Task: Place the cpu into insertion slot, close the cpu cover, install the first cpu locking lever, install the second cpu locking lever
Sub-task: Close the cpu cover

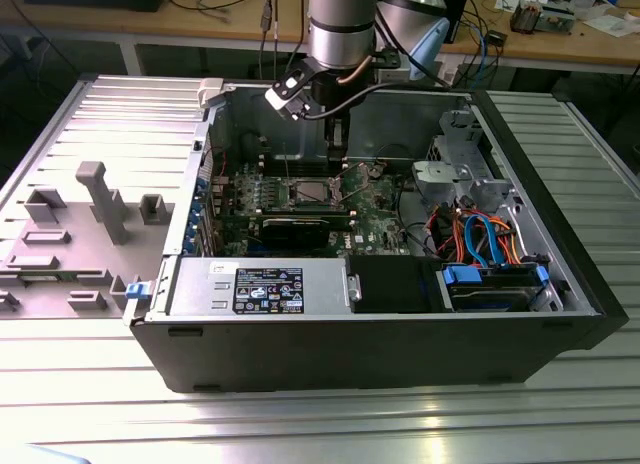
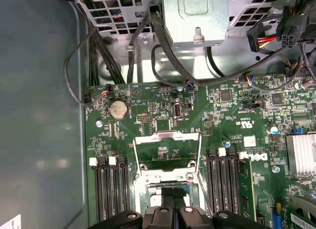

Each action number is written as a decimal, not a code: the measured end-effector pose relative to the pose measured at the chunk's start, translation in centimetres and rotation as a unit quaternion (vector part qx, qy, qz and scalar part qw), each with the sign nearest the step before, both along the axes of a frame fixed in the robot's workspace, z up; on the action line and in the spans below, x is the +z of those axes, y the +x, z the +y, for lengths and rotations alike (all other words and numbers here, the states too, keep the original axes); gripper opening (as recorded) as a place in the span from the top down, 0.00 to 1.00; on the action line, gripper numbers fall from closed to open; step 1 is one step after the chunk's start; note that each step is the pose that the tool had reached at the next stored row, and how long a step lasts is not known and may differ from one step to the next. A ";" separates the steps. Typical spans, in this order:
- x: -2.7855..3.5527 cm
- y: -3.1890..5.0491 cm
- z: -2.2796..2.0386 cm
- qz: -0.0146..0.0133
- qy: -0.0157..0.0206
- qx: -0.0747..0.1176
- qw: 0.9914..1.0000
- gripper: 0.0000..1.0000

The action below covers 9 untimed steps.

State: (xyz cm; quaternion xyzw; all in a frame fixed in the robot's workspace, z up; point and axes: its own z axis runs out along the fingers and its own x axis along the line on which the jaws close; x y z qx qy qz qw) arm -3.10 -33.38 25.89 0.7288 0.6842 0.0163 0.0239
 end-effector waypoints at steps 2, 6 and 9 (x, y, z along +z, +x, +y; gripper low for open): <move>0.34 0.00 0.00 0.000 0.000 0.000 1.000 0.89; 0.93 0.00 0.00 0.001 0.000 0.000 1.000 0.89; 0.97 0.01 0.00 0.001 0.000 0.000 1.000 0.89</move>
